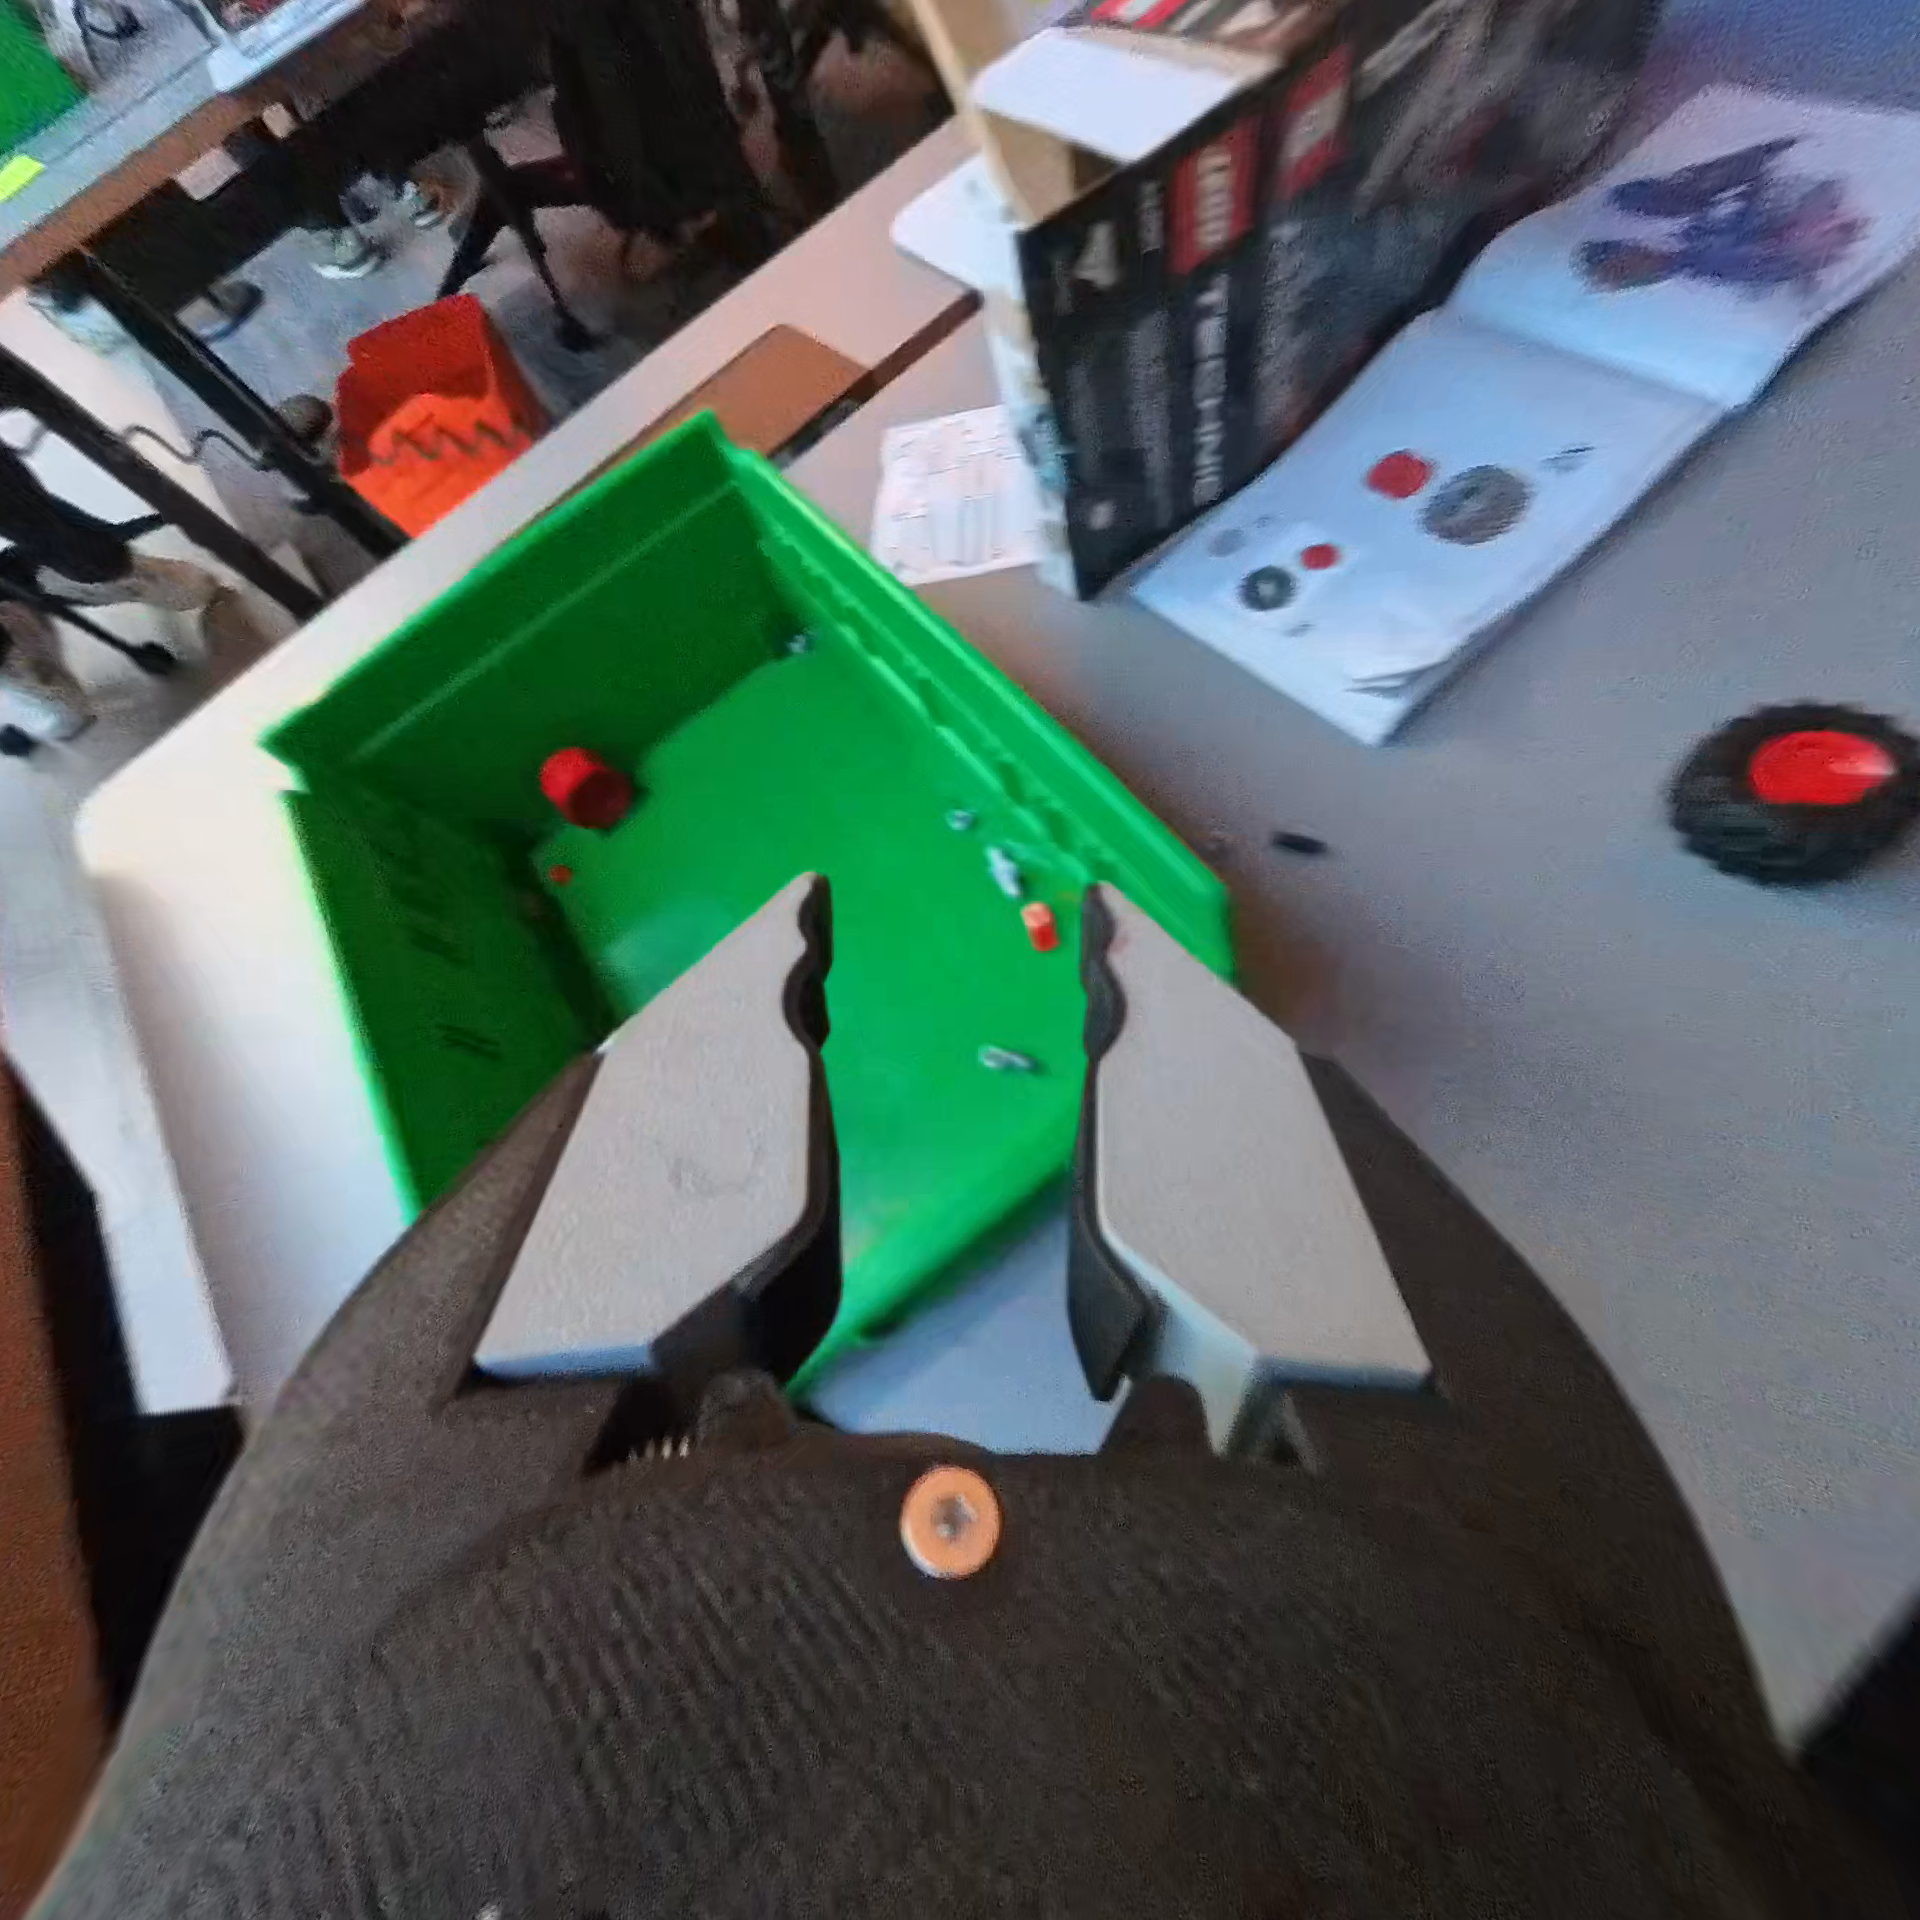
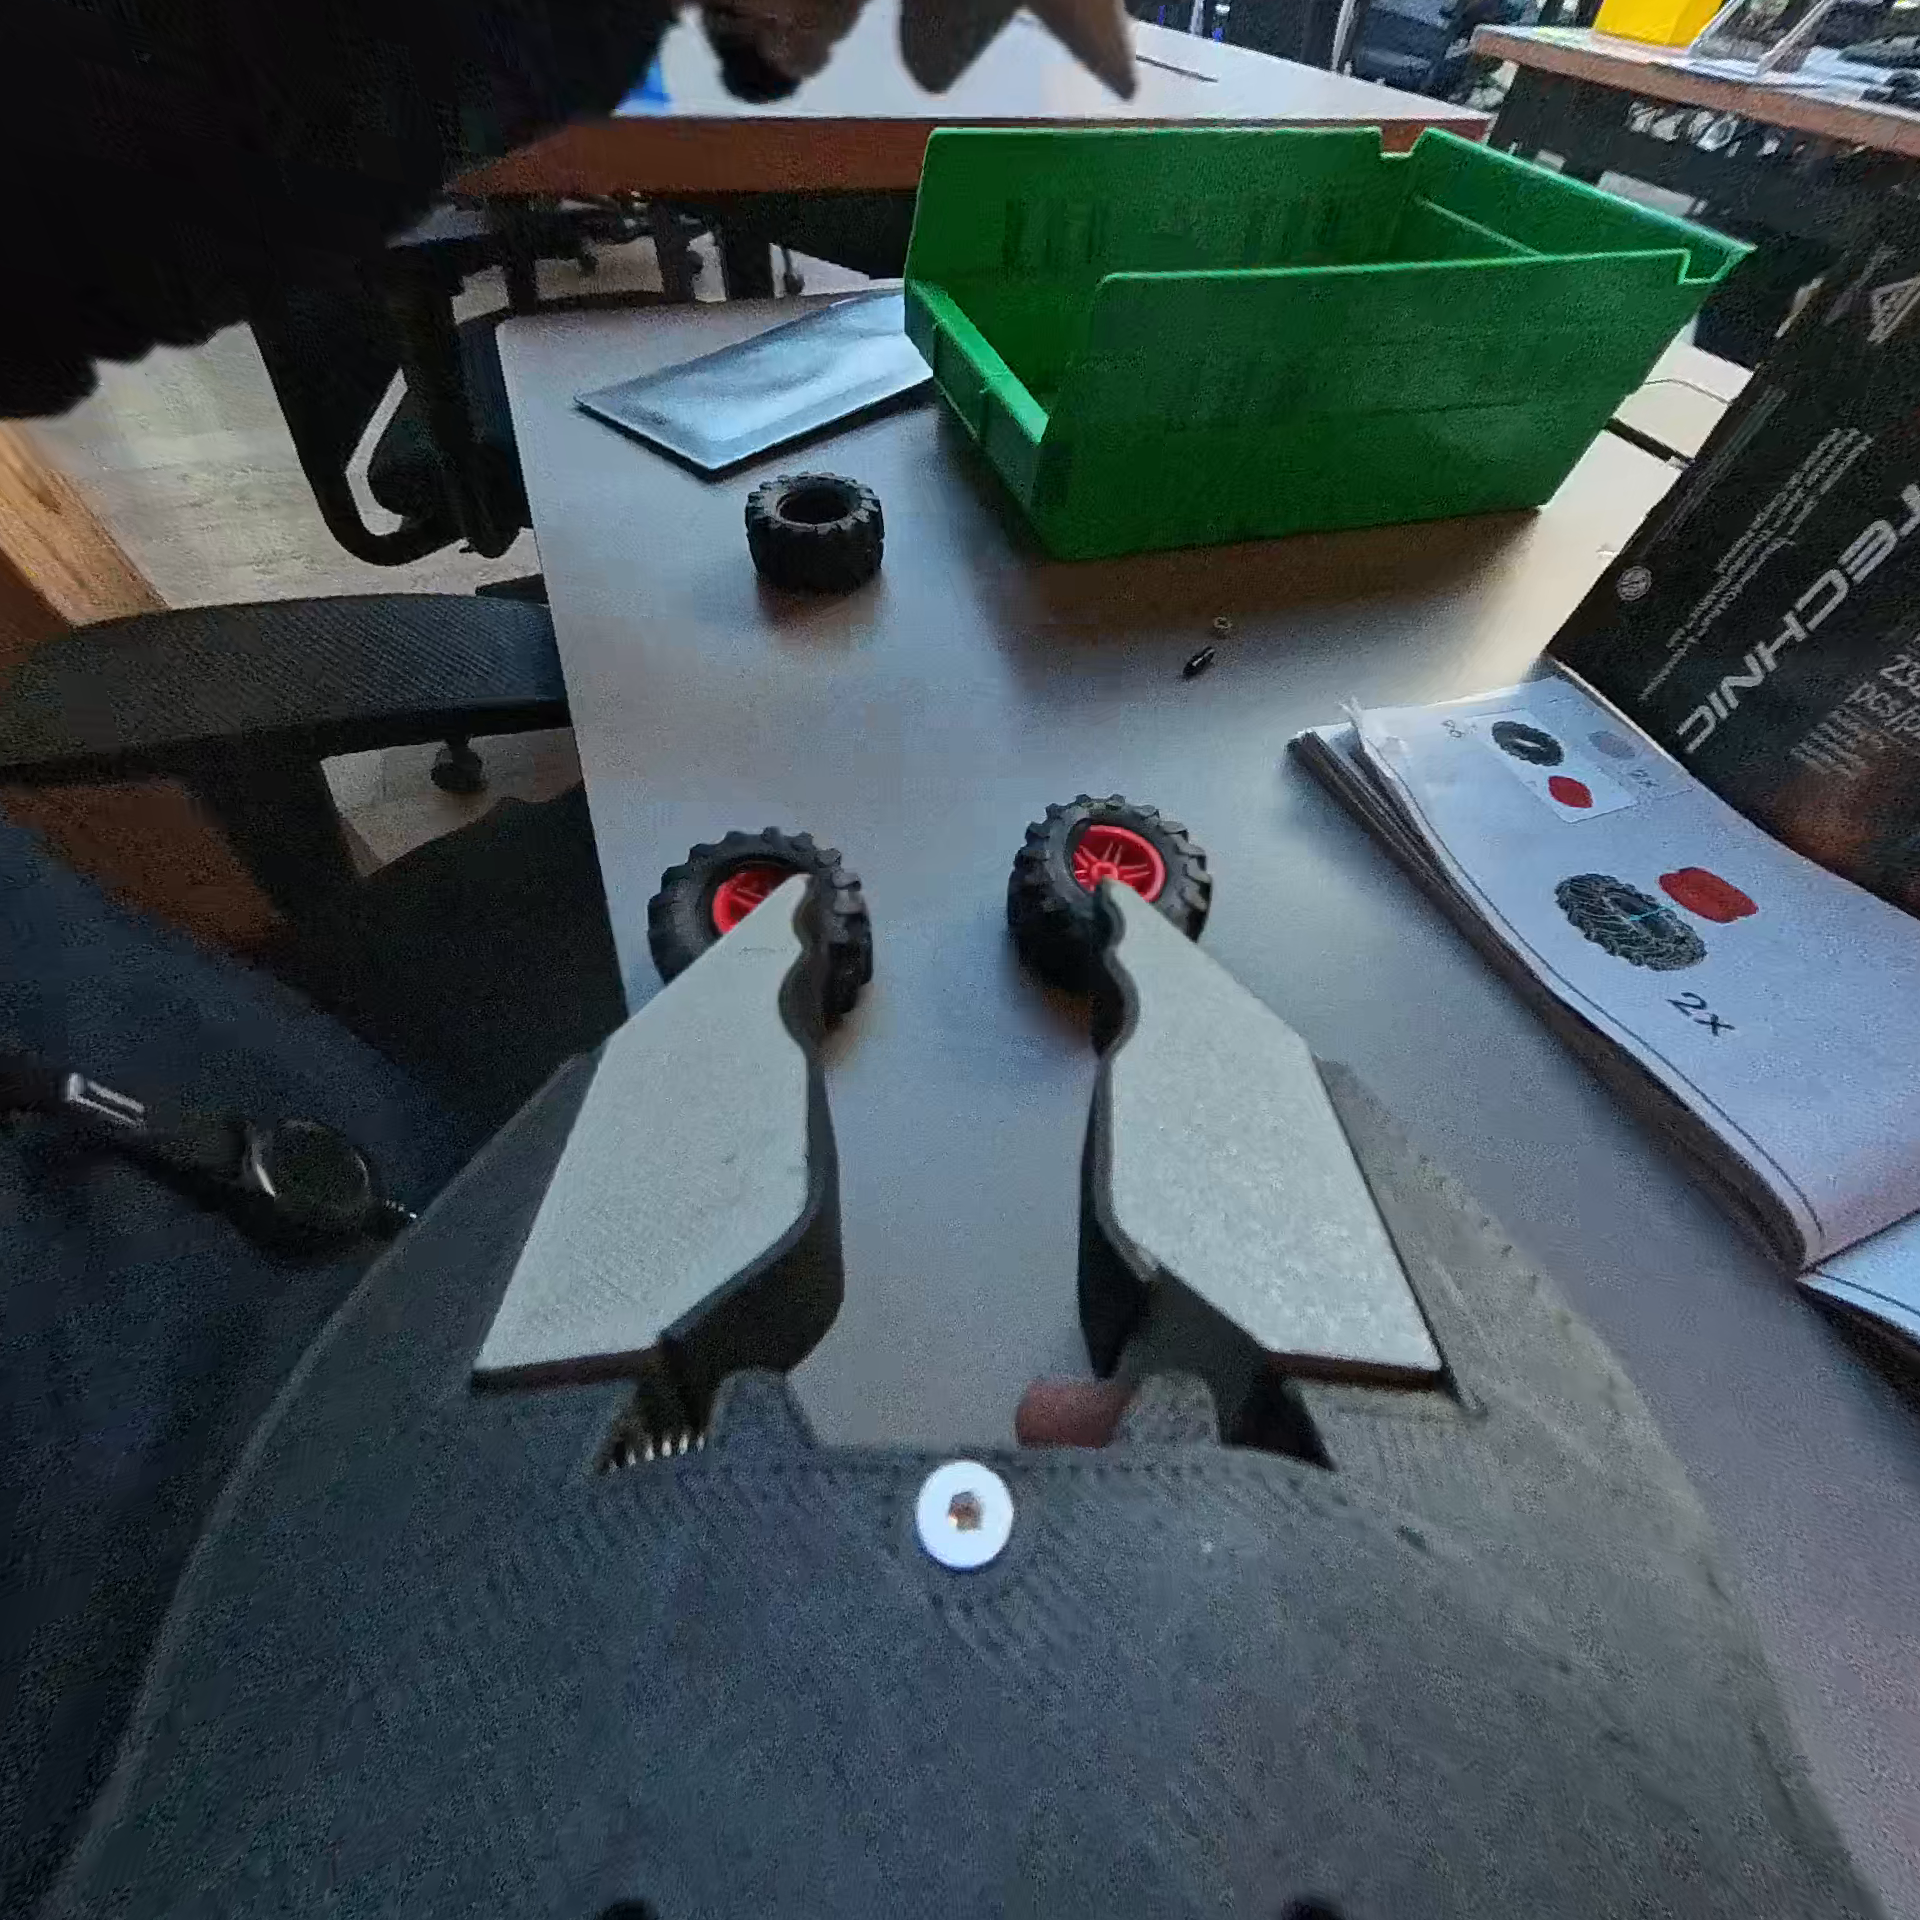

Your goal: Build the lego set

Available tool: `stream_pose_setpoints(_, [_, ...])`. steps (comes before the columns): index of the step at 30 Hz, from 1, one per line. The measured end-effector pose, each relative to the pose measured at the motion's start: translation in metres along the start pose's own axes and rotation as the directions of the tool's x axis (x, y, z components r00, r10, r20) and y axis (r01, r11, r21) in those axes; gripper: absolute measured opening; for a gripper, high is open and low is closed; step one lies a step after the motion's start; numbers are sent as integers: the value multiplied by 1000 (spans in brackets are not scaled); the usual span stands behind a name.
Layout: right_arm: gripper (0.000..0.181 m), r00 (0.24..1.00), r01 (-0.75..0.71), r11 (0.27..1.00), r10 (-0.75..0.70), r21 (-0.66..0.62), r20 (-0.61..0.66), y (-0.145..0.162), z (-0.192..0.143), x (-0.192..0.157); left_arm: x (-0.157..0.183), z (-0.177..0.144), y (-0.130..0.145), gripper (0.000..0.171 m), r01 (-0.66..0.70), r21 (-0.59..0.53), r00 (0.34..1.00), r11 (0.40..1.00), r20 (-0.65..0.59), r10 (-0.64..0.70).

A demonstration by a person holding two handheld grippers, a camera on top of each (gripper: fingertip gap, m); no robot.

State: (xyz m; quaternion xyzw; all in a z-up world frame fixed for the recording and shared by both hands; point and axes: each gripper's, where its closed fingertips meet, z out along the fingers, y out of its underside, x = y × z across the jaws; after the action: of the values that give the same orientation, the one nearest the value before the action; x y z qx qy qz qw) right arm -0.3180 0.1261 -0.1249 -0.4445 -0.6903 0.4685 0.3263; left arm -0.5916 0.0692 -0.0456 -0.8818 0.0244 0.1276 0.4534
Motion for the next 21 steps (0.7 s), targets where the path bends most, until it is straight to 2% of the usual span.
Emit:
stream_pose_setpoints(3, [45,1000,6,1000,-6,26,-8,-5,0,1,-81,69,-8,48,-81,-134,993,988,75,92])
stream_pose_setpoints(5, [44,1000,8,999,-7,38,-17,-6,0,1,-123,120,7,49,-69,-266,993,962,72,92])
stream_pose_setpoints(7, [44,1000,1,999,0,34,-22,-4,0,1,-151,162,33,53,47,-402,997,915,79,-16])
stream_pose_setpoints(9, [43,999,-16,1000,17,27,-28,-2,0,2,-164,189,48,58,181,-467,983,866,104,-149])
stream_pose_setpoints(11, [43,999,-32,999,32,26,-17,-1,-1,2,-165,208,46,58,287,-454,957,844,105,-269])
stream_pose_setpoints(12, [43,999,-37,999,37,28,-17,-1,-2,3,-163,213,47,46,312,-472,948,825,96,-304])
stream_pose_setpoints(15, [41,999,-44,998,45,49,-7,-6,-5,7,-170,221,66,29,303,-555,952,775,144,-269])
stream_pose_setpoints(16, [41,999,-42,998,42,53,-12,-7,-7,9,-172,223,73,30,289,-578,957,763,158,-243])
stream_pose_setpoints(19, [40,999,-36,997,38,69,-34,-7,-14,14,-168,224,72,30,259,-556,966,790,154,-208])
stream_pose_setpoints(21, [39,999,-46,996,48,72,-24,-6,-19,11,-161,214,60,30,206,-523,978,827,134,-159])
